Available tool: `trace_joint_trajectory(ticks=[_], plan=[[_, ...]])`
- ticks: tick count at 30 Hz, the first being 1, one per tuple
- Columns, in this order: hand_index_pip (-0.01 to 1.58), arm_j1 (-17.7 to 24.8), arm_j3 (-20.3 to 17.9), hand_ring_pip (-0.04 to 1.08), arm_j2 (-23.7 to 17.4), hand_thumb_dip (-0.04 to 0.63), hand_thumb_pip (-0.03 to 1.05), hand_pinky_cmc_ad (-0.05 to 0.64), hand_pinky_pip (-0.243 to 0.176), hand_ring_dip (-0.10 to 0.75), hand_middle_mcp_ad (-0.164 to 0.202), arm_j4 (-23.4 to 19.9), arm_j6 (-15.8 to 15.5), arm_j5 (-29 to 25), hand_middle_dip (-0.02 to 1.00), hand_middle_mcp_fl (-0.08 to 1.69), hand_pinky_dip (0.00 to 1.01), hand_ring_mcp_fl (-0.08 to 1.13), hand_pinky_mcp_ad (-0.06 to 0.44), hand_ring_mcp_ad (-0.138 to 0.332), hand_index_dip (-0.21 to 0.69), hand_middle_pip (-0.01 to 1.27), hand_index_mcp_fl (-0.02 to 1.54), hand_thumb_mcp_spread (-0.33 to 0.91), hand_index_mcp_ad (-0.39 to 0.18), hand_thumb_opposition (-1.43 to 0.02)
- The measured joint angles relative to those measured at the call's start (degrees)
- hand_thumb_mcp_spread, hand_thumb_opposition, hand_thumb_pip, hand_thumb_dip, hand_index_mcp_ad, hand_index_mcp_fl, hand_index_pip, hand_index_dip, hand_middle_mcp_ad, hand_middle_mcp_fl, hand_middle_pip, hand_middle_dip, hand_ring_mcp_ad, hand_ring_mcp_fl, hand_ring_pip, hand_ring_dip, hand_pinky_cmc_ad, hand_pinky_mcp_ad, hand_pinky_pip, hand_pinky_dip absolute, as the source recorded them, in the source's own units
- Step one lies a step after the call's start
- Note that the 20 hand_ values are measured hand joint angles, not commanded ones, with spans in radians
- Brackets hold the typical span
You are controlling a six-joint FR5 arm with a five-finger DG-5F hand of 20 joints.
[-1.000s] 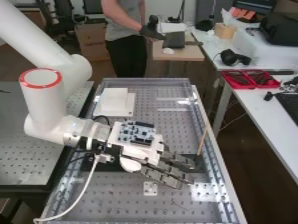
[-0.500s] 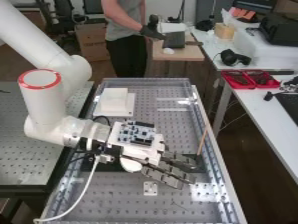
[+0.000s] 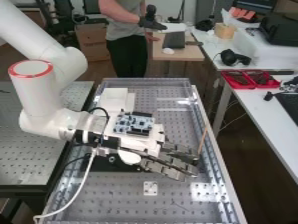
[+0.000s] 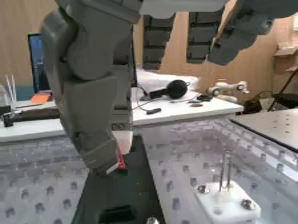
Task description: Grab the pcb board and place it in the clear container
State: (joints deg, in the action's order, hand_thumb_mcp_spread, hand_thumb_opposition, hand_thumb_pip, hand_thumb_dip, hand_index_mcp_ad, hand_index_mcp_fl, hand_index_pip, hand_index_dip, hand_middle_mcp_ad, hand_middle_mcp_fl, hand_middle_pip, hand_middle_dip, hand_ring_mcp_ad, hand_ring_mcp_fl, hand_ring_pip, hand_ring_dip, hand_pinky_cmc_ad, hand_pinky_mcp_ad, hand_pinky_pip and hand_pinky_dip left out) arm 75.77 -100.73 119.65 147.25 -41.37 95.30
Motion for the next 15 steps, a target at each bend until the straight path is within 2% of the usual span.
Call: trace_joint_trajectory(ticks=[9,15], plan=[[0.98,1.5,-4.4,0.09,-7.4,0.215,0.37,0.346,-0.087,-0.017,-0.028,-3.4,4.0,-1.1,0.13,0.11,0.19,0.06,0.136,0.152,0.239,0.14,0.88,0.67,-0.216,-0.94],[0.93,6.8,-7.4,0.09,-13.2,0.215,0.37,0.346,-0.087,-0.017,-0.03,-5.9,6.3,-1.4,0.12,0.11,0.19,0.06,0.136,0.152,0.278,0.14,0.9,0.67,-0.216,-0.95]])
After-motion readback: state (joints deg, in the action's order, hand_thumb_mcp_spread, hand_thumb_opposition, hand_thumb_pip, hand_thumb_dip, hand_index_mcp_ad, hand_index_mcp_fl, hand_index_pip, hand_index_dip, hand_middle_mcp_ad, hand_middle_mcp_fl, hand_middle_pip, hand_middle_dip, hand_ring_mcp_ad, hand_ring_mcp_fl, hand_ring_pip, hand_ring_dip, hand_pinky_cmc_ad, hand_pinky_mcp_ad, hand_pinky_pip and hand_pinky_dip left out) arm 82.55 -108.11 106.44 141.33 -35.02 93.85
